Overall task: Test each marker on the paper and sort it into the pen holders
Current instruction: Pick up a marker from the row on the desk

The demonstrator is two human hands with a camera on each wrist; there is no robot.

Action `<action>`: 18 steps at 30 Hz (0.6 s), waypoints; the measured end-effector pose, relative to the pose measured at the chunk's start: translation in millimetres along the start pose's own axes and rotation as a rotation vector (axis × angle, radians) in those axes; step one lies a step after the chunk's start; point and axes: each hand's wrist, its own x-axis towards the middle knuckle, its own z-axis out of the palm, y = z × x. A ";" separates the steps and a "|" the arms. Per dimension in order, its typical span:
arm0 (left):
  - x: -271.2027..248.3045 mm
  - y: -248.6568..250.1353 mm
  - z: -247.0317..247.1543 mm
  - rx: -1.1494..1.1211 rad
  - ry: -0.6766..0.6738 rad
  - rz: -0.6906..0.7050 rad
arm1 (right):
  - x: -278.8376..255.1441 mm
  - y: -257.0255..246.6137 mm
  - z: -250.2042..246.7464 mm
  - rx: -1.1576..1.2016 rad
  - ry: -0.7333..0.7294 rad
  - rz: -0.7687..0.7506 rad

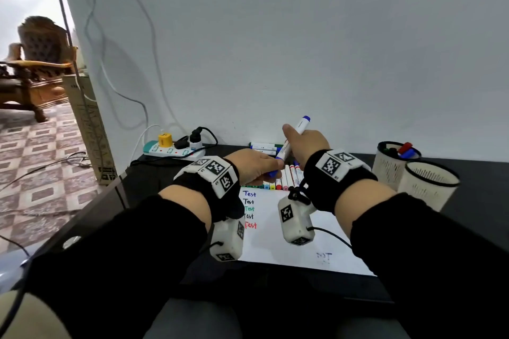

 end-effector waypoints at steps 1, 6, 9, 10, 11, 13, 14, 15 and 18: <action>-2.1 1.6 1.1 -0.005 -0.004 0.007 | -2.2 -0.3 -0.6 0.011 0.015 0.017; -10.9 10.0 4.7 0.045 -0.027 0.050 | -11.5 -1.3 -3.1 0.053 0.046 0.047; -14.7 13.2 9.6 0.010 -0.057 0.053 | -13.4 -1.4 -7.3 0.018 0.016 0.024; -16.6 15.2 11.9 0.012 -0.065 0.054 | -13.8 -1.4 -9.1 0.012 0.009 0.011; -17.9 16.9 13.9 0.020 -0.068 0.057 | -14.1 -1.1 -10.5 0.018 0.006 -0.001; -18.3 20.3 16.3 0.062 -0.073 0.062 | -14.7 -1.1 -12.7 0.037 0.003 -0.017; -18.7 22.3 16.8 0.089 -0.072 0.061 | -15.1 -1.0 -13.1 0.048 0.002 -0.018; -18.7 23.9 16.7 0.107 -0.076 0.062 | -15.5 -0.8 -14.2 0.065 0.000 -0.017; -19.7 27.1 14.3 0.012 -0.100 0.047 | -16.8 -1.8 -18.0 0.160 -0.017 -0.017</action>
